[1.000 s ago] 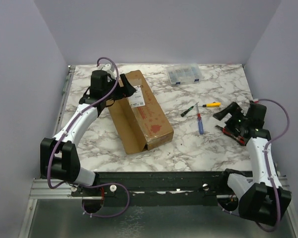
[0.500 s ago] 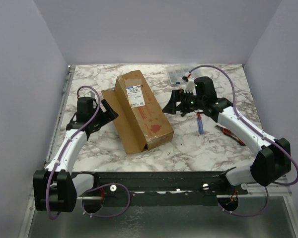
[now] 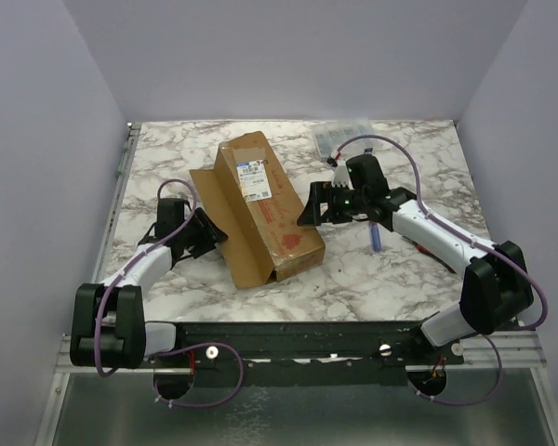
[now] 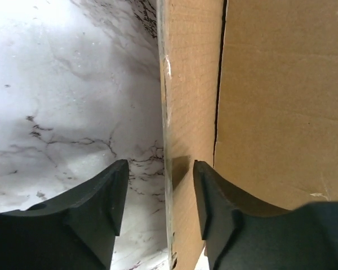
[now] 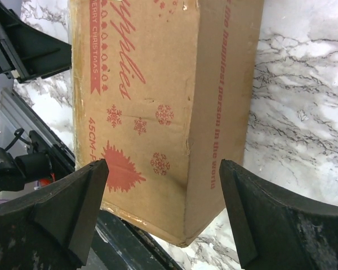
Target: Unpack the express box
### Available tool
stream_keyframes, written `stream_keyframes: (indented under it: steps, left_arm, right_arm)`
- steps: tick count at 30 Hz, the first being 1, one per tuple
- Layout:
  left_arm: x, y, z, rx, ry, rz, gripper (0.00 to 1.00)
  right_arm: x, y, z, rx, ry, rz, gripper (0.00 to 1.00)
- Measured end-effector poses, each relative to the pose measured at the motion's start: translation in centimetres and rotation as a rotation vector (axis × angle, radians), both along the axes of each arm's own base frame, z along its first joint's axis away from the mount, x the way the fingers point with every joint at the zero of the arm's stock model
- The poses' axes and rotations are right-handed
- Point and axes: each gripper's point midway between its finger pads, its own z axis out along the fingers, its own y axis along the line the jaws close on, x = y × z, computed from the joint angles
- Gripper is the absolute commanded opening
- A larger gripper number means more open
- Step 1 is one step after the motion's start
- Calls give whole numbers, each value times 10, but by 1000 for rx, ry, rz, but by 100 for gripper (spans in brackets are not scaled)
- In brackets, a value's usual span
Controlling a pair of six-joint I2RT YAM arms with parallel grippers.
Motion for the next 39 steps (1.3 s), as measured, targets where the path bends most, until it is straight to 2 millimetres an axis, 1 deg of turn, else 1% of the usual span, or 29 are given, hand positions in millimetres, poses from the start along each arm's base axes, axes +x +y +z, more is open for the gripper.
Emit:
stream_keyframes:
  steps: [4,6,8,11,14,16,19,24,25,29,31,32,35,37,39]
  left_arm:
    - [3,-10,-5,-10,-6,-34,40]
    - [4,-15,-5,-9,-16,-51,35]
    - [5,-19,-3,-7,-31,-68,27]
    - [7,-22,-2,-4,-46,-85,14]
    - [11,-25,4,-20,-72,-100,5]
    - [16,-29,15,-30,-95,-116,1]
    - [18,-29,31,-12,-118,-141,0]
    - [13,-26,76,38,-187,-195,0]
    - [13,-25,89,53,-207,-212,0]
    - [12,-25,127,85,-268,-256,0]
    - [12,-26,140,90,-290,-271,0]
    - [11,-26,148,90,-300,-281,0]
    - [10,-29,165,80,-324,-301,0]
    - [8,-32,173,67,-331,-312,0]
    - [7,-35,178,53,-335,-320,0]
  right_arm:
    - [-1,2,-2,7,12,-10,90]
    - [1,3,-1,14,8,-17,90]
    - [3,3,0,16,4,-30,90]
    - [5,2,0,13,0,-42,90]
    - [7,1,-1,6,-6,-51,91]
    - [8,0,-2,-1,-10,-58,93]
    - [8,0,-4,-19,-16,-67,95]
    - [5,-3,-11,-82,-29,-88,96]
    - [4,-4,-14,-102,-32,-92,97]
    - [2,-14,-16,-188,-68,-127,98]
    - [2,-24,-9,-236,-120,-151,98]
    - [3,-28,-1,-253,-160,-160,98]
    - [1,-38,29,-296,-317,-175,99]
    - [-12,-32,50,-308,-434,-138,99]
    - [-35,-15,68,-287,-543,-53,99]
